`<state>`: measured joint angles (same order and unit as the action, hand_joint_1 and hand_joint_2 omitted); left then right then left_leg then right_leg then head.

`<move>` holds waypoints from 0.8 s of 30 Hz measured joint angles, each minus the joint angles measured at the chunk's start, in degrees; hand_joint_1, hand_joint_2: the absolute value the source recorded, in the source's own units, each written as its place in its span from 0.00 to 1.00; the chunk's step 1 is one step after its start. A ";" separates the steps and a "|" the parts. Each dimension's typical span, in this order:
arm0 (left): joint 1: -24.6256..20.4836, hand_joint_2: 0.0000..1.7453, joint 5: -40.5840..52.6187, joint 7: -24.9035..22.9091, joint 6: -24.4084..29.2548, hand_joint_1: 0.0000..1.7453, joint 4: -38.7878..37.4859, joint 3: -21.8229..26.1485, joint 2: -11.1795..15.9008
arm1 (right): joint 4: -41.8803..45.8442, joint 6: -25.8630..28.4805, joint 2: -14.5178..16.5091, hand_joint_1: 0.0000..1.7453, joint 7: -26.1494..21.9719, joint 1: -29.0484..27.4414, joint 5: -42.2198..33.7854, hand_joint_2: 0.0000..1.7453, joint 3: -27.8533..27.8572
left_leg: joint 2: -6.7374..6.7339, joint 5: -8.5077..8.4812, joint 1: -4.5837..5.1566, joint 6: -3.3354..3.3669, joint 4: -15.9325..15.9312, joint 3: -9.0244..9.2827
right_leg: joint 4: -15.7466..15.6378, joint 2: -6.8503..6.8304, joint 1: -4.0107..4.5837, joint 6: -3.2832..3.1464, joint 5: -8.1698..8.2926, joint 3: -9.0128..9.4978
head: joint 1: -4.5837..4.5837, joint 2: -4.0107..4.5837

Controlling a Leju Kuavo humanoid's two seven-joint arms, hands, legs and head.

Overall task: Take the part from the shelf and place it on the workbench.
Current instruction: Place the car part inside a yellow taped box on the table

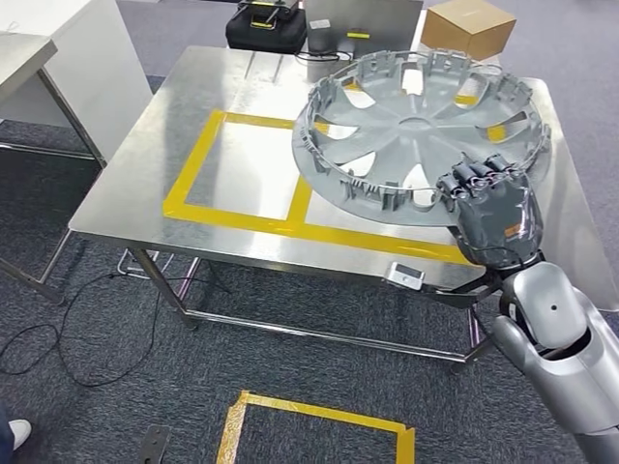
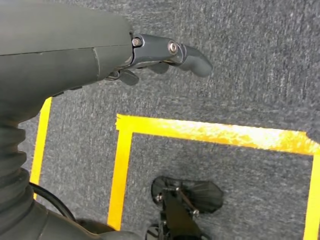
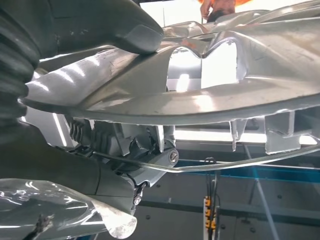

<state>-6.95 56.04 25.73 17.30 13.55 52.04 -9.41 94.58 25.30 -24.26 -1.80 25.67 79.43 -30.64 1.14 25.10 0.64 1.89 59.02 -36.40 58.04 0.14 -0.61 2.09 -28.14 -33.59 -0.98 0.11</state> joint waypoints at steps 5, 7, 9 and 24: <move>0.06 1.00 -0.18 0.43 0.99 0.00 0.00 0.00 0.04 | 0.00 -0.04 -0.01 1.00 0.22 -0.13 -0.02 1.00 0.05 | -0.24 3.22 -0.29 -1.64 4.72 -1.83 | -0.60 -0.25 -0.59 -1.27 0.50 0.41 | 0.22 0.00; 0.09 1.00 -0.17 0.54 1.17 0.00 0.00 0.00 0.03 | 0.00 -0.24 0.00 1.00 0.20 -0.21 -0.07 1.00 0.01 | -0.33 6.74 -0.72 -2.31 12.22 -5.00 | -0.58 -0.33 -0.63 -1.47 0.46 0.44 | 0.29 0.00; 0.12 1.00 -0.17 0.56 1.21 0.00 0.00 0.00 0.04 | -0.03 -0.66 0.00 1.00 0.08 -0.41 -0.12 1.00 -0.20 | -0.36 7.37 -1.12 -2.72 15.82 -6.47 | -0.55 -0.33 -0.70 -1.45 0.43 0.50 | 0.28 0.00; -0.40 1.00 0.82 0.44 0.57 0.00 0.00 -0.69 -0.48 | -5.92 -5.75 1.19 1.00 -0.14 1.13 -1.57 1.00 -3.86 | -0.32 1.08 -1.13 0.11 -0.10 1.14 | 14.28 -0.23 -0.92 1.41 -6.73 -7.05 | -0.05 0.00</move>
<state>-7.35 56.86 26.17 17.87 13.55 51.35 -9.89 88.65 19.55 -23.07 -1.95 26.80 77.86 -34.51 0.82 26.18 -0.49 2.00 58.92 -35.26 72.32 -0.09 -1.53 3.50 -34.87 -40.64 -1.03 0.11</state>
